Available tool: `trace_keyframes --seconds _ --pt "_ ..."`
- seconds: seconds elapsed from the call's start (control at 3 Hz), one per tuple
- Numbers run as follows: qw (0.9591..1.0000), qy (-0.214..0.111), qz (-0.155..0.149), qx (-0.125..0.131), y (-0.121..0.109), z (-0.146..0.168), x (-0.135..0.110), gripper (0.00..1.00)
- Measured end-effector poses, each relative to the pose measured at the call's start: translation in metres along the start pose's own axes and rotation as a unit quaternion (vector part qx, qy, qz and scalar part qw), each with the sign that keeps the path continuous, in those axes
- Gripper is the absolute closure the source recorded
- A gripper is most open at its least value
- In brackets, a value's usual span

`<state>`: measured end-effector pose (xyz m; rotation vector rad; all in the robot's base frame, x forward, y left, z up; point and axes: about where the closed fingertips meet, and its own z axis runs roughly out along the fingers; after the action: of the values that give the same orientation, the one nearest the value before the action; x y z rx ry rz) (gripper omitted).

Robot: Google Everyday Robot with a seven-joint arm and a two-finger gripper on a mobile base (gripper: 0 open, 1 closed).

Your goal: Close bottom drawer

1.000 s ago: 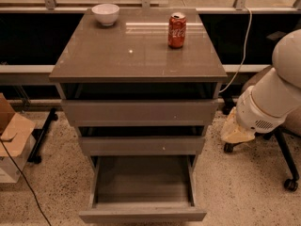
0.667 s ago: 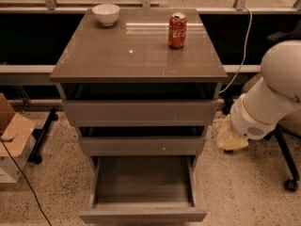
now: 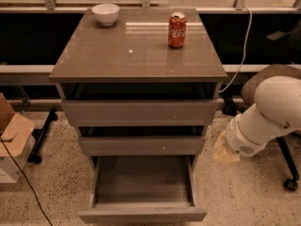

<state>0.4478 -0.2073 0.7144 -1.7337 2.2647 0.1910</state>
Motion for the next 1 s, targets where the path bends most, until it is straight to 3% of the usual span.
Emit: trace_keyframes --seconds 1.0 --pt "0.9992 -0.008 0.037 -0.013 0.009 0.105 0.047 1.0"
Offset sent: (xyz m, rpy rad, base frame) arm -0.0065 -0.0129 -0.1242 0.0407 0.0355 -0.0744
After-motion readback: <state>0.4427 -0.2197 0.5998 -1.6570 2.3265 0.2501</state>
